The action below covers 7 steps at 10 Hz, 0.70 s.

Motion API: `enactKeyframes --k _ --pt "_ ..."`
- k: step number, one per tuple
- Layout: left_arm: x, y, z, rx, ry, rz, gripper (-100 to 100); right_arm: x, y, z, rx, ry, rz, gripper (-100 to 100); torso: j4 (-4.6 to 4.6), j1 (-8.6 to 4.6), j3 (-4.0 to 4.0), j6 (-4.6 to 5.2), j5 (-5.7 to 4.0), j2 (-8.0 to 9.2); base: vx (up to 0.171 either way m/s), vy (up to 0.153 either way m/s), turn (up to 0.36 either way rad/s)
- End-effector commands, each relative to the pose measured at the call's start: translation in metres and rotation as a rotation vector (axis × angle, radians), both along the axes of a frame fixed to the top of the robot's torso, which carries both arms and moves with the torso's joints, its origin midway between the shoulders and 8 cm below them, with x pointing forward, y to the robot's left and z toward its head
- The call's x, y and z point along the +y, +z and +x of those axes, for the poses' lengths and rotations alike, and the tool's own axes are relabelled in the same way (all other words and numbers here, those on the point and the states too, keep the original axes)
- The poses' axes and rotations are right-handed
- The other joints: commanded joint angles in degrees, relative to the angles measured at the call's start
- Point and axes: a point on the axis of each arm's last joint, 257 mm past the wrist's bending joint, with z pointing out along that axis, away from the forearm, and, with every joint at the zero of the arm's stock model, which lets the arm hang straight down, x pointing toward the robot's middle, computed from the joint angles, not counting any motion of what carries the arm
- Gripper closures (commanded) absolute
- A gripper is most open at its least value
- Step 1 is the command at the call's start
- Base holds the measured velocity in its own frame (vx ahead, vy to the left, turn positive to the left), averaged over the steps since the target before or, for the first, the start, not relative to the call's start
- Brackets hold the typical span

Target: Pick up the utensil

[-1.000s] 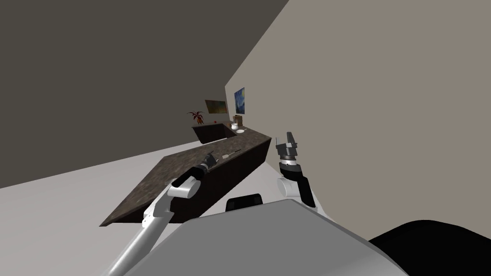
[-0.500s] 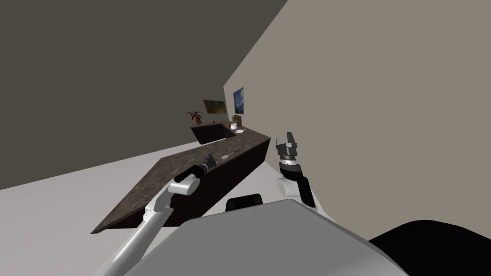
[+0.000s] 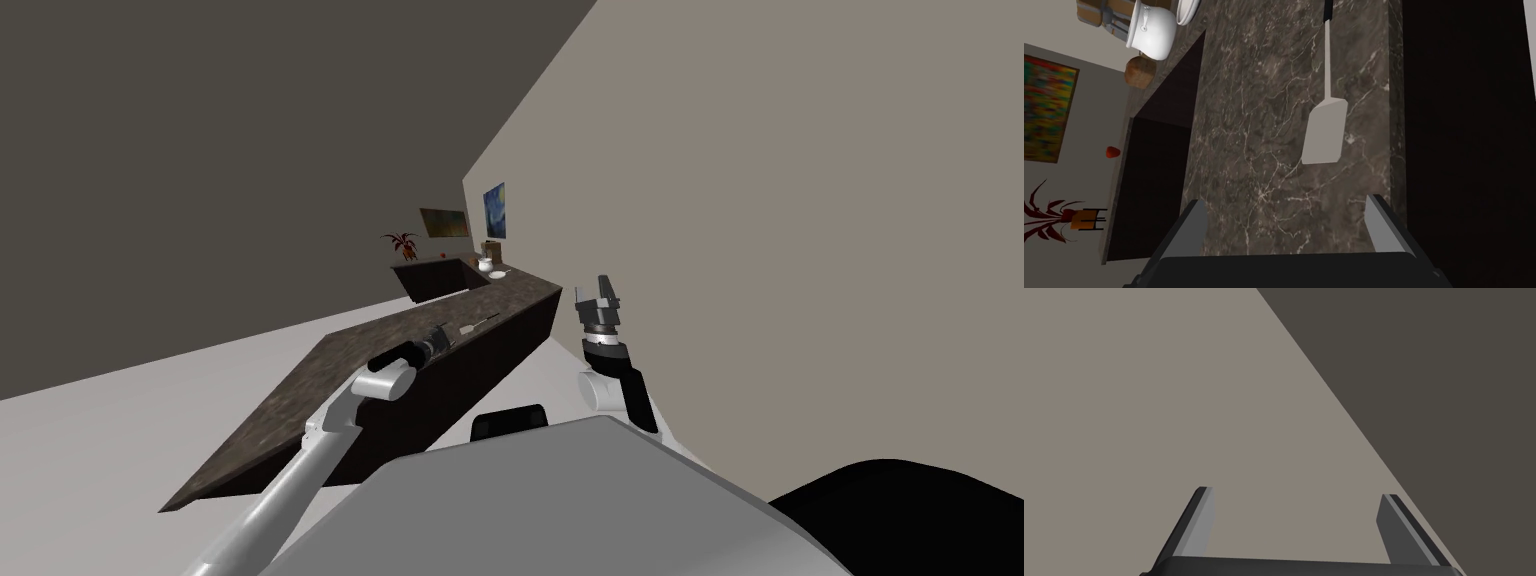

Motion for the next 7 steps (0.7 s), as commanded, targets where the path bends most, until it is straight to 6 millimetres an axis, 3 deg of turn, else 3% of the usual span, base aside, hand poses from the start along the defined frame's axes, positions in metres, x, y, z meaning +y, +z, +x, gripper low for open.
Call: enactKeyframes --k 1,7 --pt "0.002 -0.009 -0.004 0.05 0.01 -0.007 -100 0.0 0.0 0.0 0.0 0.0 0.0 0 0.0 0.0 0.0 0.0 0.0 0.0 0.027 0.007 -0.043" --pt "0.018 -0.037 -0.014 0.235 0.066 -0.058 -100 0.0 0.0 0.0 0.0 0.0 0.0 0 -0.01 -0.03 -0.03 0.0 -0.01 -0.06 0.034 0.0 -0.077"
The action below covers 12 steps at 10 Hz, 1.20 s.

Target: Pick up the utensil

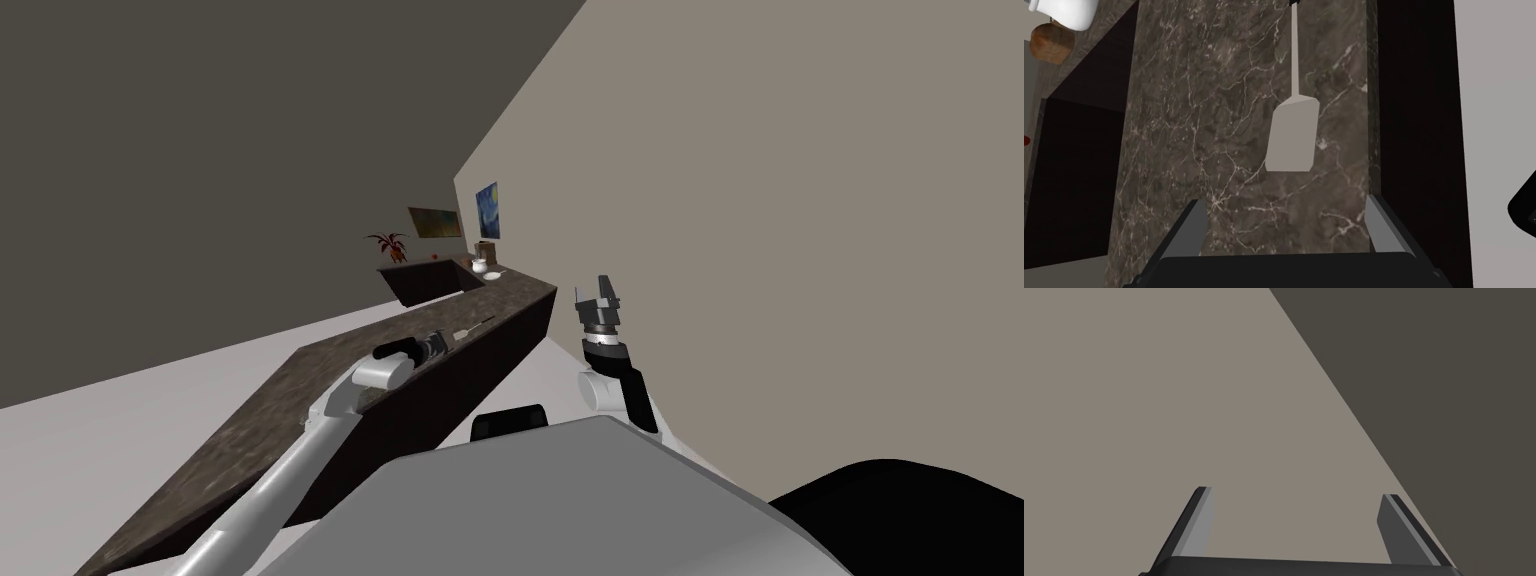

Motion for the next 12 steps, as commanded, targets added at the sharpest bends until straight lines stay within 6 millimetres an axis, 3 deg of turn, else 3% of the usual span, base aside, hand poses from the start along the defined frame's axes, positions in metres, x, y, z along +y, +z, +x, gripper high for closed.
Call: enactKeyframes --k 1,12 --pt "0.005 -0.006 -0.003 0.054 0.023 -0.022 -100 0.0 0.0 0.0 0.0 0.0 0.0 0 0.0 0.0 0.0 0.0 0.0 0.0 0.044 -0.01 -0.116" --pt "0.021 -0.036 -0.031 0.346 0.139 -0.126 -100 0.0 0.0 0.0 0.0 0.0 0.0 0 -0.01 -0.01 -0.03 0.01 0.0 -0.05 0.051 -0.002 -0.102"
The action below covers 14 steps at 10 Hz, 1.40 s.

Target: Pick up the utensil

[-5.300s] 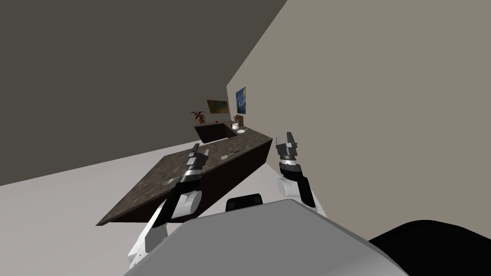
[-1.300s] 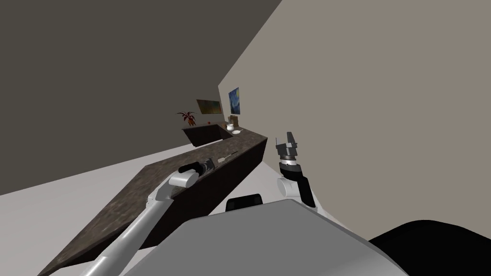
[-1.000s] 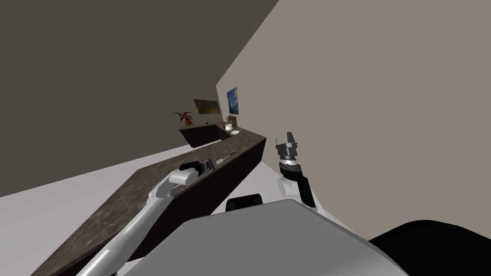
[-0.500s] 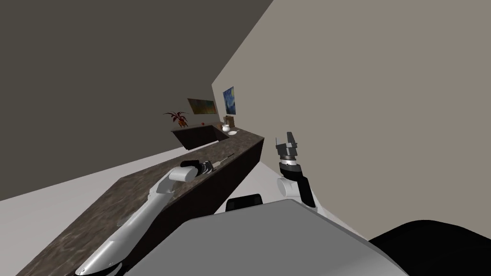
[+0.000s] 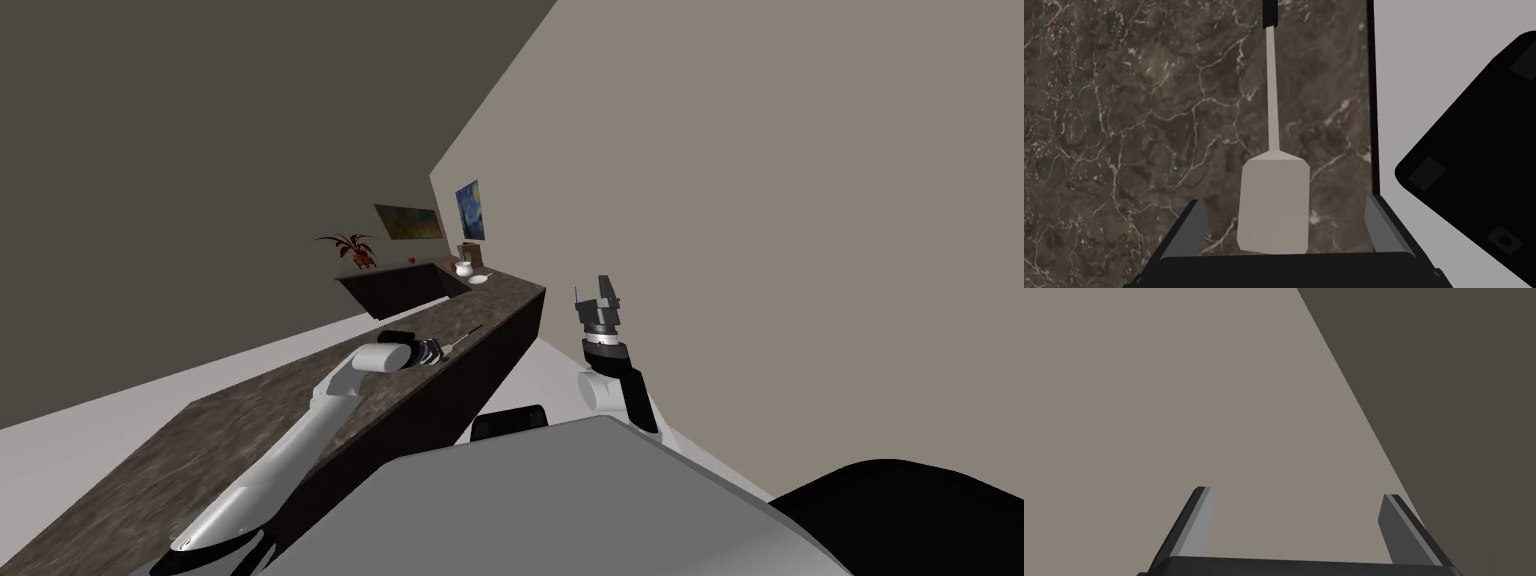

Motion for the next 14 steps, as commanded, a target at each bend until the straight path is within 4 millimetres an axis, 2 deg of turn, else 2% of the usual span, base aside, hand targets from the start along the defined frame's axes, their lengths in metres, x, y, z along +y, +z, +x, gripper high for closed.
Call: enactKeyframes --k 1,11,12,13,14 --pt "0.001 -0.004 -0.006 0.037 0.012 -0.009 -100 0.0 0.0 0.0 0.0 0.0 0.0 0 0.0 0.0 0.0 0.0 0.0 0.0 0.082 -0.003 -0.057" --pt "0.011 -0.018 -0.047 0.31 0.119 -0.098 -100 0.0 0.0 0.0 0.0 0.0 0.0 0 0.0 -0.02 0.01 -0.05 0.0 0.03 0.067 0.0 -0.108" --pt "0.01 -0.017 -0.043 0.291 0.112 -0.095 -100 0.0 0.0 0.0 0.0 0.0 0.0 0 0.01 -0.03 0.04 -0.05 0.0 0.09 0.022 0.002 -0.017" --pt "0.01 -0.018 -0.045 0.296 0.113 -0.095 0 0.0 0.0 0.0 0.0 0.0 0.0 0 0.03 -0.03 0.11 -0.07 0.0 0.21 0.0 0.0 0.0" --pt "0.011 -0.029 -0.043 0.295 0.117 -0.097 -100 0.0 0.0 0.0 0.0 0.0 0.0 0 0.05 -0.03 0.16 -0.06 0.0 0.29 0.007 -0.006 -0.032"
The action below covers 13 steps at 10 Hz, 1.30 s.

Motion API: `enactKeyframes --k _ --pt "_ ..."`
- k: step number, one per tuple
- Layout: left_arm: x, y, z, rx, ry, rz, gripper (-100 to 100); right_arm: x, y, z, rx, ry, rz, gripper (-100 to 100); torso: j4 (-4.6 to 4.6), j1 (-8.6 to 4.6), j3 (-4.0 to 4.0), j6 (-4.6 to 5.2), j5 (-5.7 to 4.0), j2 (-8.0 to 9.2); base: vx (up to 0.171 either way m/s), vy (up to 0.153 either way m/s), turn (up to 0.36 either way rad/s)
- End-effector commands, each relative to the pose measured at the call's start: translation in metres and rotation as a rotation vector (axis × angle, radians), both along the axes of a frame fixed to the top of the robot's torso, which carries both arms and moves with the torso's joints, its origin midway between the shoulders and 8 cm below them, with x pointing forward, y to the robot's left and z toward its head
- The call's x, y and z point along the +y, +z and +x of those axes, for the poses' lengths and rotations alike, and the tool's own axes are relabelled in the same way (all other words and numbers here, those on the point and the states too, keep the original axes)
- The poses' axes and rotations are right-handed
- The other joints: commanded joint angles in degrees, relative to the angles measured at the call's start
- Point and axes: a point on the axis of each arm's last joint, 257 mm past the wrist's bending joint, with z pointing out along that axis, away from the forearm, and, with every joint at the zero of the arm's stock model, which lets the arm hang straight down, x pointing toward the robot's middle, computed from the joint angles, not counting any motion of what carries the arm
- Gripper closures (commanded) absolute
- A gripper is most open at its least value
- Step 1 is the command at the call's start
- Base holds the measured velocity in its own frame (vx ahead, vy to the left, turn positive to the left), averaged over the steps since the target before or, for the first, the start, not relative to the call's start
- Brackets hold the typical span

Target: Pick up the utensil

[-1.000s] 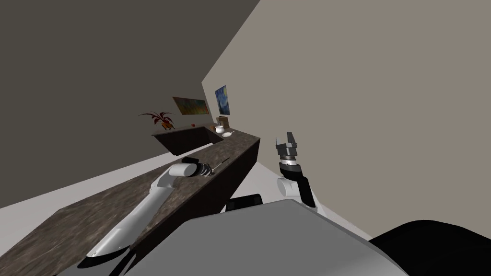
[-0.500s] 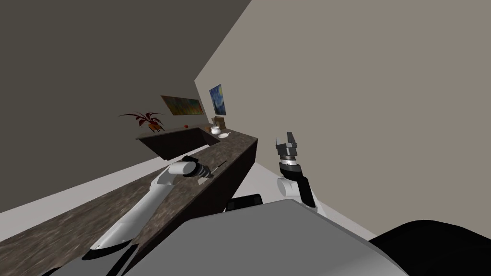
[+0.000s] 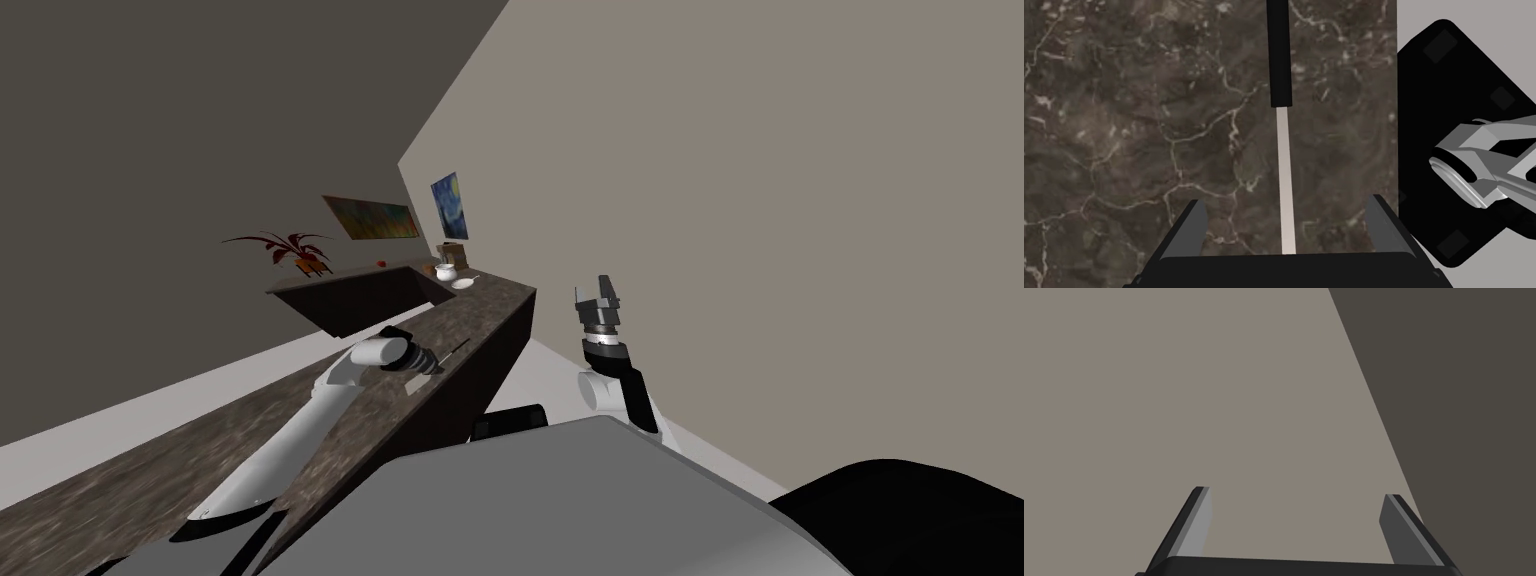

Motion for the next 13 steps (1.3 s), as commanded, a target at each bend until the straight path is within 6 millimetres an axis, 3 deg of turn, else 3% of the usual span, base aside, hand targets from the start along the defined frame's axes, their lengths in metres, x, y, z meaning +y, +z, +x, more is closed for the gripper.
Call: enactKeyframes --k 1,3,4,8,9,10,12,13 --pt "0.0 -0.008 0.003 -0.003 0.001 0.0 -100 0.0 0.0 0.0 0.0 0.0 0.0 0 0.0 0.0 0.0 0.0 0.0 0.0 0.012 -0.009 -0.025" --pt "-0.001 -0.01 0.002 -0.002 0.003 0.0 -100 0.0 0.0 0.0 0.0 0.0 0.0 0 0.0 -0.02 -0.01 0.0 -0.01 -0.01 0.006 -0.005 -0.01" --pt "-0.001 -0.011 0.002 -0.004 0.002 0.0 100 0.0 0.0 0.0 0.0 0.0 0.0 0 0.01 -0.01 0.01 -0.01 -0.01 0.01 0.0 0.0 0.0" --pt "-0.001 -0.011 0.002 -0.003 0.002 -0.001 100 0.0 0.0 0.0 0.0 0.0 0.0 0 0.0 0.06 -0.01 0.0 0.01 -0.01 0.0 0.0 0.0" --pt "-0.001 -0.011 0.002 -0.003 0.002 -0.001 0 0.0 0.0 0.0 0.0 0.0 0.0 0 -0.01 0.06 -0.01 0.0 0.01 -0.02 0.0 0.0 0.0" --pt "-0.001 0.002 0.002 -0.003 -0.002 0.001 100 0.0 0.0 0.0 0.0 0.0 0.0 0 -0.01 0.06 -0.01 0.0 0.01 -0.02 -0.013 0.008 0.042" --pt "-0.001 0.001 0.003 -0.005 -0.003 0.001 100 0.0 0.0 0.0 0.0 0.0 0.0 0 0.02 0.1 0.04 -0.02 0.0 0.06 -0.009 0.01 0.015" --pt "-0.001 0.002 0.003 -0.004 -0.002 0.001 0 0.0 0.0 0.0 0.0 0.0 0.0 0 0.0 0.09 0.01 0.0 0.02 0.03 0.0 0.0 0.0"
